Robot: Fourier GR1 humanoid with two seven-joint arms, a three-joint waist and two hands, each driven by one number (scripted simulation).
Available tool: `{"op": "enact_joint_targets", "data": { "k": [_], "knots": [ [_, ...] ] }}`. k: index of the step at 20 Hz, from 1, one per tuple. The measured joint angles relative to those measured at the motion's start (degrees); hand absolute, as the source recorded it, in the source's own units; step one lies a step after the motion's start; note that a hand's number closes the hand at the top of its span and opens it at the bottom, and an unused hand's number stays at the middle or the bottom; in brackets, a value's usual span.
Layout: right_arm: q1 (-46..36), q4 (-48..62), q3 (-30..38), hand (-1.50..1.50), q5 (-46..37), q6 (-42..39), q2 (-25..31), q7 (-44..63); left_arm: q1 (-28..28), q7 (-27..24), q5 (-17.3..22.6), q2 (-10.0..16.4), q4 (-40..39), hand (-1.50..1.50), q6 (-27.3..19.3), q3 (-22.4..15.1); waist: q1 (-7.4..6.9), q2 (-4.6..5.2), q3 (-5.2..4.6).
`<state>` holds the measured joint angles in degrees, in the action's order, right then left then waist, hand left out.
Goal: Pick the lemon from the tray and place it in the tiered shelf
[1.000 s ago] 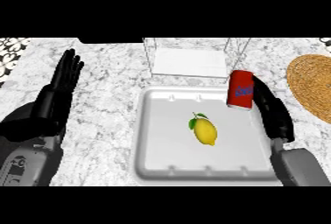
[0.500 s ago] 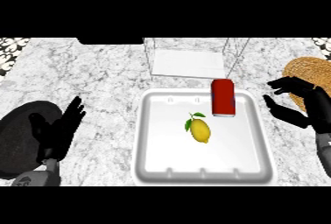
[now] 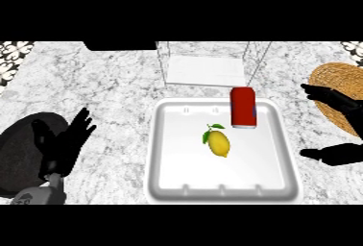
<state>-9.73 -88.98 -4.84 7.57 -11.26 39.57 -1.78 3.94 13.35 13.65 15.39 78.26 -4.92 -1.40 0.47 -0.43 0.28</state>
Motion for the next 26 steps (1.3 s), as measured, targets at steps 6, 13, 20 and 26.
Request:
{"op": "enact_joint_targets", "data": {
  "k": [6, 13, 20, 26],
  "knots": [
    [-0.3, -13.9, -3.5, -1.50, 1.4, -3.8, 2.8, 14.3, -0.3, 0.3, -0.2, -0.1, 0.3, 0.00, 0.0, 0.5, 0.03, -0.13, -0.05],
    [-6.5, -23.7, -12.0, -1.50, -5.2, 0.6, -1.1, 37.1, 0.2, 0.6, 0.1, 0.0, -0.2, 0.00, 1.3, 1.0, -0.62, 0.02, -0.12],
    [-14.4, -23.8, -20.6, -1.50, -16.2, 3.4, -8.3, 54.0, 0.0, 1.6, -0.6, -0.5, 1.0, 0.00, 1.0, 0.7, -1.03, 0.08, -0.08],
    [-17.9, -18.6, -26.5, -1.50, -21.6, 2.0, -14.6, 59.3, 0.2, 0.9, -1.2, -0.7, -0.2, 0.00, 1.4, 1.3, -1.00, 0.10, 0.06]
  ]
}}
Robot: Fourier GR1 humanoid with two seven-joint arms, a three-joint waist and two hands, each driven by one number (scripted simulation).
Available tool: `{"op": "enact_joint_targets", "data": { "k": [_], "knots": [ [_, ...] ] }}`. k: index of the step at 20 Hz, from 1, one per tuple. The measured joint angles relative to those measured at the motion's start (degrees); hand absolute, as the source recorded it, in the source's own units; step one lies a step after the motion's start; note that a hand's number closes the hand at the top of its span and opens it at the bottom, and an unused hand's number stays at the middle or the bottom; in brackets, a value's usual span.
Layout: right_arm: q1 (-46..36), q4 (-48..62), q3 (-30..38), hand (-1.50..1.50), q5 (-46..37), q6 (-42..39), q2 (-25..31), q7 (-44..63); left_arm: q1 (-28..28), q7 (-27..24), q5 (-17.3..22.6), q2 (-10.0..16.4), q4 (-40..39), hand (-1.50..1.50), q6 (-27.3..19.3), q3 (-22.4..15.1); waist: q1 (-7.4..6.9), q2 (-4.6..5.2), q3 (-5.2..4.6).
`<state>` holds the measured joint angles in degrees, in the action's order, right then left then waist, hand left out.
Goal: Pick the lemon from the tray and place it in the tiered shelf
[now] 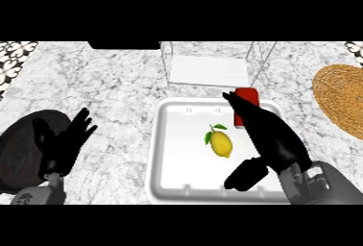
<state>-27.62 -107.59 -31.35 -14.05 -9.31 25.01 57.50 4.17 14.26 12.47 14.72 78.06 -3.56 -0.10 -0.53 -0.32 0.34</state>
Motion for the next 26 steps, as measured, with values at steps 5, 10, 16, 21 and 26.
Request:
{"op": "enact_joint_targets", "data": {
  "k": [5, 10, 16, 21, 26],
  "knots": [
    [0.0, 2.3, -3.0, -1.50, -4.0, -0.9, -3.0, 0.9, -0.2, -0.7, -0.5, -0.4, -0.3, 0.00, 0.1, 0.4, 0.24, -0.07, 0.12],
    [2.3, 3.9, -4.6, -1.50, -8.7, -0.7, -4.7, 1.5, -0.2, -0.3, -0.6, -0.3, -0.2, 0.00, 0.5, 1.0, 0.42, -0.10, 0.13],
    [3.9, 4.4, -5.3, -1.50, -14.3, -1.0, -7.4, 2.2, -0.8, 0.7, -1.6, -1.1, 1.4, 0.00, 0.0, 0.7, 0.46, -0.07, 0.04],
    [6.1, 7.2, -5.4, -1.50, -18.2, -0.8, -9.5, 0.6, -2.1, 0.9, -1.2, -0.9, 3.1, 0.00, 1.3, 1.2, 0.42, -0.01, -0.01],
    [7.1, 9.7, -5.2, -1.50, -21.8, -1.0, -10.9, -0.2, -1.9, -0.7, -1.8, -1.4, 1.2, 0.00, 1.6, 1.9, 0.44, -0.08, 0.15]
  ]
}}
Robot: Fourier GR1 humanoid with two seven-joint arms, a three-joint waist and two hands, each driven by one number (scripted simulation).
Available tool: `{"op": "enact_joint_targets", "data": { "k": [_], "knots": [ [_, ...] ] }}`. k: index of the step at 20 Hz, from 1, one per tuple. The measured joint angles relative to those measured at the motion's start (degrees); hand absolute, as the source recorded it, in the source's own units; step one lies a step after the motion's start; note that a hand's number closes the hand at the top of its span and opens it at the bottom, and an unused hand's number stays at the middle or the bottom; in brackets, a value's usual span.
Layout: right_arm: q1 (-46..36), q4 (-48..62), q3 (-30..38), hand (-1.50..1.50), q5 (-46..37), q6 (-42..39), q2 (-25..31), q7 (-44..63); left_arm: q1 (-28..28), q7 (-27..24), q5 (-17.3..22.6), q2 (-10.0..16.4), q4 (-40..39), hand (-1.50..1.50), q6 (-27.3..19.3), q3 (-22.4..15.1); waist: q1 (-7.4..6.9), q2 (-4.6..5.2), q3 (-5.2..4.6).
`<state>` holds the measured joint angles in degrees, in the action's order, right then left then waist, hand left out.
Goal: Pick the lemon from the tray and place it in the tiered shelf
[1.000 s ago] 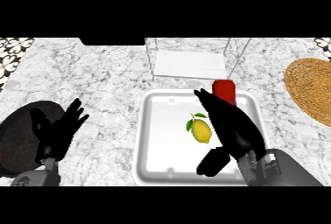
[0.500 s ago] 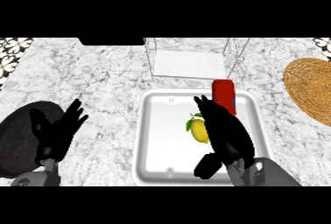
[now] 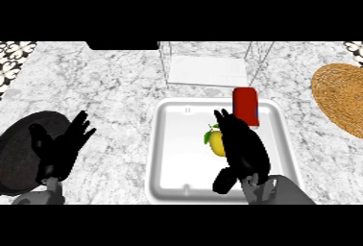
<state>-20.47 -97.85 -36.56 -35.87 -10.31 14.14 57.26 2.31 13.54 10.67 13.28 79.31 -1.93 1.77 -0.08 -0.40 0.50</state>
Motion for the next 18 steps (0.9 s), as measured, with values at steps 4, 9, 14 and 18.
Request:
{"op": "enact_joint_targets", "data": {
  "k": [4, 9, 14, 18],
  "knots": [
    [-0.1, 3.4, 0.5, -1.50, -3.8, 0.4, -1.9, -0.7, 0.1, 1.6, 0.1, 0.2, 0.9, 0.00, 0.4, 0.5, -0.07, 0.06, -0.06],
    [0.2, 6.8, 1.5, -1.50, -7.5, 1.0, -3.9, -2.8, 0.7, 1.4, -0.5, -0.3, -0.1, 0.00, 0.4, 1.0, -0.06, 0.06, -0.03],
    [0.1, 11.5, 3.9, -1.50, -9.4, 3.4, -5.4, -8.1, 1.2, 1.4, -1.2, -1.1, -0.8, 0.00, 0.2, 1.4, -0.19, -0.14, 0.03],
    [1.2, 14.6, 4.1, -1.50, -11.3, 6.6, -7.0, -12.4, 0.8, 2.0, -1.0, -0.7, 0.1, 0.00, 1.1, 1.8, -0.22, -0.41, -0.27]
  ]
}}
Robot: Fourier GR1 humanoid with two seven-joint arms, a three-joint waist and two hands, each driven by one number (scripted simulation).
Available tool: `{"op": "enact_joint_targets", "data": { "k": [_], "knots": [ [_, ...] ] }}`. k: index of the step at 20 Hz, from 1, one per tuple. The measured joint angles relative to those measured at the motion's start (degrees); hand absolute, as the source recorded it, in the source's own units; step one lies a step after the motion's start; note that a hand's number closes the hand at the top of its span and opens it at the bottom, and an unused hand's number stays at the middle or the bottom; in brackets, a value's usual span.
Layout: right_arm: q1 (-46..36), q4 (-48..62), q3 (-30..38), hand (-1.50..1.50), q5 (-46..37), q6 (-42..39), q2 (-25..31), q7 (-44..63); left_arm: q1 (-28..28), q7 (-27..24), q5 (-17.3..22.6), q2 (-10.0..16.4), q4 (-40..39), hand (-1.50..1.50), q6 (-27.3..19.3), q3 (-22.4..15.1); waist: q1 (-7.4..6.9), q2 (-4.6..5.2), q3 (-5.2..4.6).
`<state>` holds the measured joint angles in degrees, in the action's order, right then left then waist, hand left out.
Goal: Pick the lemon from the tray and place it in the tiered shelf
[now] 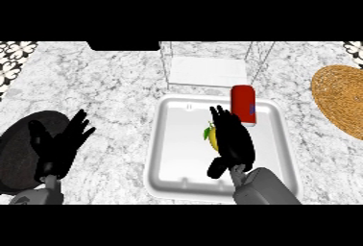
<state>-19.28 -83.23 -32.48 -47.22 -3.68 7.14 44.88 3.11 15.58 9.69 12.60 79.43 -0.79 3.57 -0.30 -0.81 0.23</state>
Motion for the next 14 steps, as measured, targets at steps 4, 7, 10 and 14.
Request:
{"op": "enact_joint_targets", "data": {
  "k": [4, 7, 10, 14],
  "knots": [
    [0.2, 2.3, -0.3, 1.50, 0.7, -2.7, -0.1, -3.0, -0.1, 0.7, -0.4, -0.4, 0.6, 0.00, 0.0, -0.4, -0.02, 0.11, -0.01],
    [-2.3, 4.3, -1.1, 1.50, 1.2, -7.0, 0.1, -5.4, -0.1, 1.0, -0.5, -0.4, 1.0, 0.00, 0.1, -0.4, -0.19, -0.02, -0.20],
    [-2.1, 5.2, -0.5, 1.50, 1.2, -6.9, -1.0, -8.1, 0.2, 0.4, -0.4, -0.3, -0.1, 0.00, 0.6, 0.4, 0.02, -0.23, -0.26],
    [-0.3, 3.5, -0.9, 1.50, 0.0, -6.7, -1.4, -10.7, -0.4, -0.5, -1.0, -0.7, 0.0, 0.00, 0.6, 0.5, 0.27, -0.28, -0.30]
  ]
}}
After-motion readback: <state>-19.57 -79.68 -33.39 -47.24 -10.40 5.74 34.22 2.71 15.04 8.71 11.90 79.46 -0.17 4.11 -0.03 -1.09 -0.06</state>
